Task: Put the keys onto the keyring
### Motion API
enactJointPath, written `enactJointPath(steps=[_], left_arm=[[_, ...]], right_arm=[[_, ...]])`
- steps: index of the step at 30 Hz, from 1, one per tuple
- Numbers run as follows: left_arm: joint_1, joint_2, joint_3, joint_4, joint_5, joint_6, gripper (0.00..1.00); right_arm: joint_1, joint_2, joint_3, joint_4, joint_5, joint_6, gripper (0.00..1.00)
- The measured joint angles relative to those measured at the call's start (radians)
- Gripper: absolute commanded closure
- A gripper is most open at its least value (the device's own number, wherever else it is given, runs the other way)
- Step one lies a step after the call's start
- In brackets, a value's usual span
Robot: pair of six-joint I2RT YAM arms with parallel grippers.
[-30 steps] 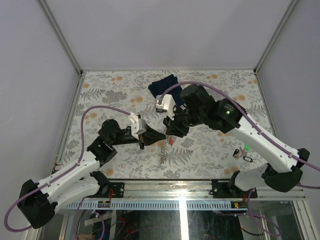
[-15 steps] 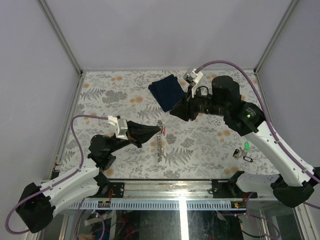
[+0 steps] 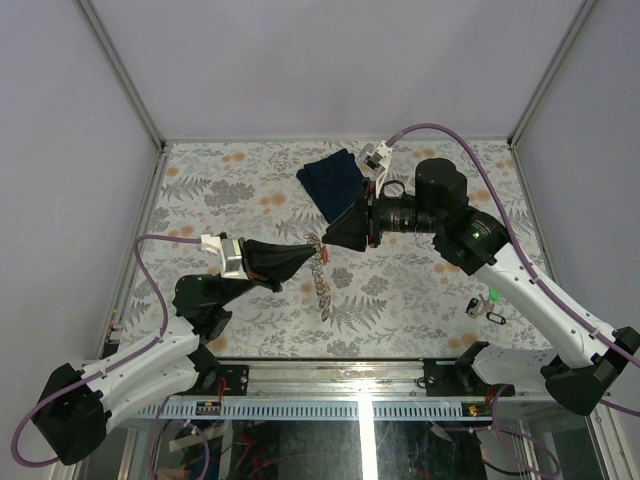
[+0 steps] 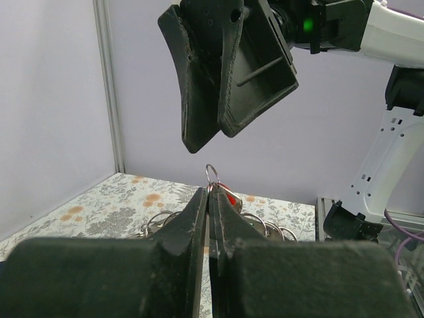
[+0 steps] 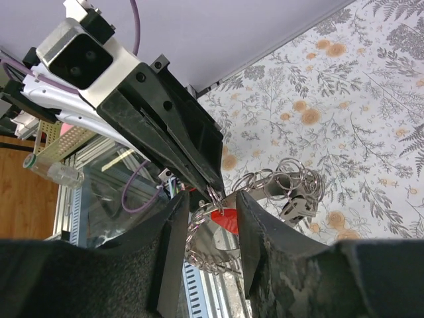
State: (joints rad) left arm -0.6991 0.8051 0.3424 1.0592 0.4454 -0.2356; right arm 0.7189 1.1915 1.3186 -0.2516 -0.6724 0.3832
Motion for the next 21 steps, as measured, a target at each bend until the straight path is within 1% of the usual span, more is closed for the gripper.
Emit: enactJointPath(steps=[10, 17, 21], left_arm=[[0.0, 0.001, 0.002, 0.003, 0.003, 0.0, 1.0], [0.0, 0.002, 0.003, 0.002, 0.008, 0.0, 1.0], [0.0, 0.002, 0.003, 0.002, 0.008, 0.0, 1.0]], right_arm=[[0.0, 0.016, -0.002, 0.028, -0.028, 0.017, 0.6], [0.0, 0.024, -0.007, 0.018, -0.034, 0.015, 0.67], [0.0, 0.024, -0.008, 0.016, -0.056, 0.011, 0.67]])
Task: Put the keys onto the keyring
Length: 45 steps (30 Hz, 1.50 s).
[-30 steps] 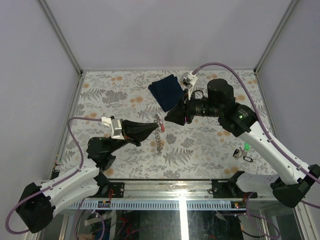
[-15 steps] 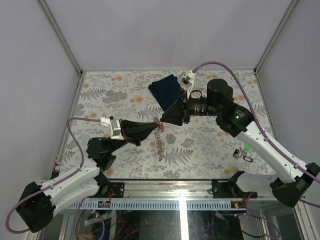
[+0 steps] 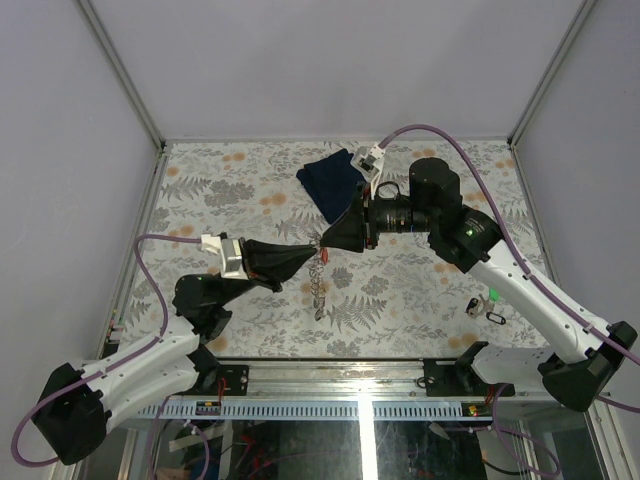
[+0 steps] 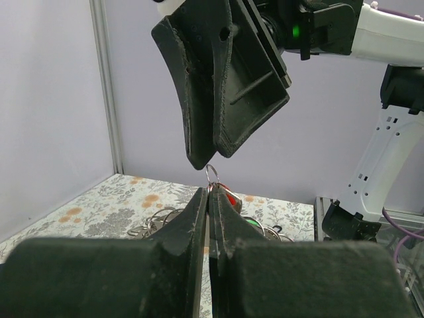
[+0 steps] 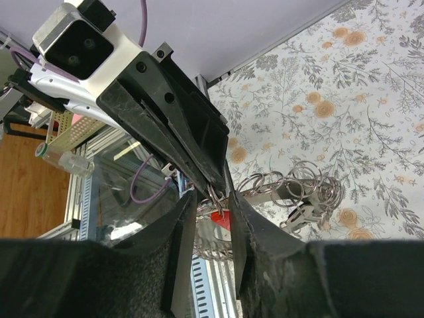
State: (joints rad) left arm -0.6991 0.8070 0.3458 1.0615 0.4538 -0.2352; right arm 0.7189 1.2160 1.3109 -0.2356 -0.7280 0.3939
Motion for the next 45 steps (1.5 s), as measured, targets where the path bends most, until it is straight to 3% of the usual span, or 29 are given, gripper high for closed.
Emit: enactJointPath(steps=[7, 17, 45], left_arm=[[0.0, 0.002, 0.003, 0.0, 0.006, 0.0, 1.0], [0.0, 0.009, 0.013, -0.001, 0.011, 0.0, 1.0], [0.0, 0.01, 0.013, -0.045, 0.008, 0.006, 1.0]], right_arm=[[0.0, 0.009, 0.0, -0.001, -0.031, -0.002, 0.65], [0.0, 0.016, -0.003, -0.007, -0.052, -0.003, 1.0], [0.002, 0.005, -0.001, -0.105, 0.058, -0.048, 1.0]])
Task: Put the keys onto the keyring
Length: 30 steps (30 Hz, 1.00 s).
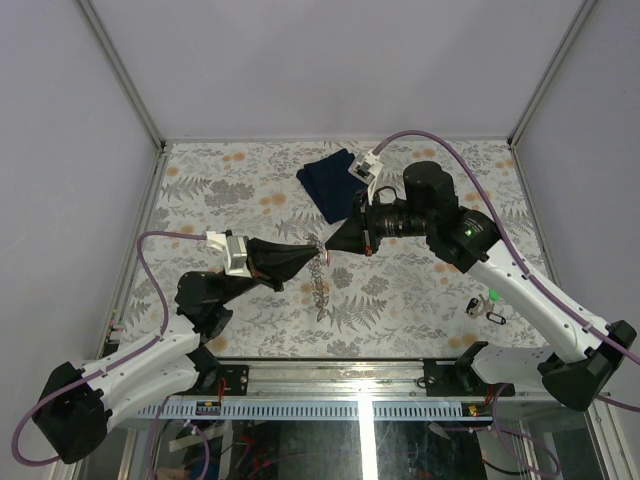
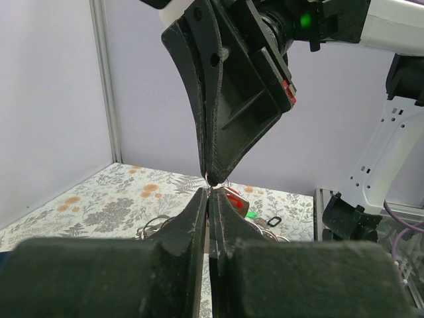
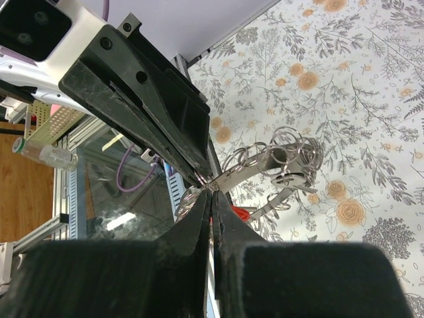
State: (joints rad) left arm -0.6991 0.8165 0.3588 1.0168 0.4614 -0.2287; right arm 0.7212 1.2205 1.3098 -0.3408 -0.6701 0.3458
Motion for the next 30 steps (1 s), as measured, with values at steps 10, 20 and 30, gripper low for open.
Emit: enactJointPath(steps=[10, 20, 30], left_arm=[[0.0, 0.0, 0.0, -0.002, 0.0, 0.001, 1.0], [0.0, 0.0, 0.0, -0.002, 0.001, 0.001, 1.0], [0.0, 0.007, 0.0, -0.002, 0.001, 0.001, 1.0]], right_arm=[[0.0, -0.004, 0.0, -0.015, 0.007, -0.005, 1.0], [0.0, -0.004, 0.0, -0.018, 0.007, -0.005, 1.0], [0.0, -0.004, 0.0, -0.037, 0.02, -0.007, 1.0]])
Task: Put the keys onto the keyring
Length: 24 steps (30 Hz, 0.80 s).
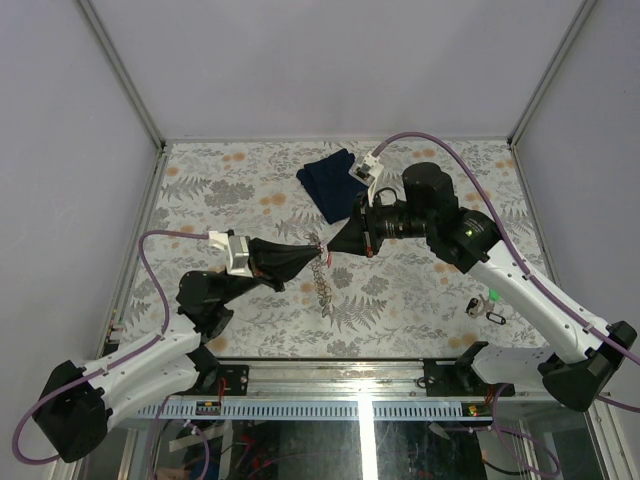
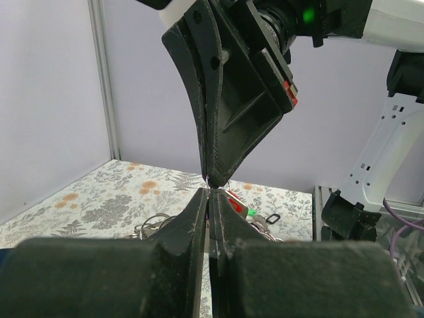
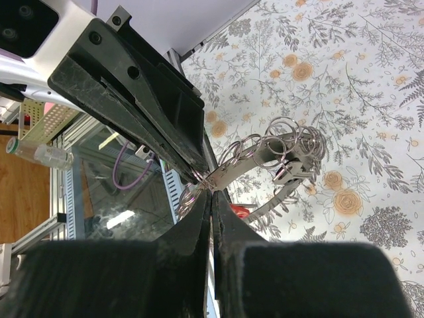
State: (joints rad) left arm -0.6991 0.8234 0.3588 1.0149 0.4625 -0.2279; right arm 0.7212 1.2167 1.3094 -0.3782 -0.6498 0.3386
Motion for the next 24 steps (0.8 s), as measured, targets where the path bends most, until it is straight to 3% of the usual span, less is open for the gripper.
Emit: enactJointPath(steps=[8, 24], left_arm=[[0.0, 0.008, 0.0, -0.002, 0.001, 0.0, 1.0], [0.0, 0.015, 0.004, -0.001, 0.001, 0.0, 1.0]], right_arm=[[0.0, 0.005, 0.0, -0.015, 0.005, -0.01, 1.0], [0.0, 0.025, -0.044, 0.003, 0.002, 0.01, 0.77]])
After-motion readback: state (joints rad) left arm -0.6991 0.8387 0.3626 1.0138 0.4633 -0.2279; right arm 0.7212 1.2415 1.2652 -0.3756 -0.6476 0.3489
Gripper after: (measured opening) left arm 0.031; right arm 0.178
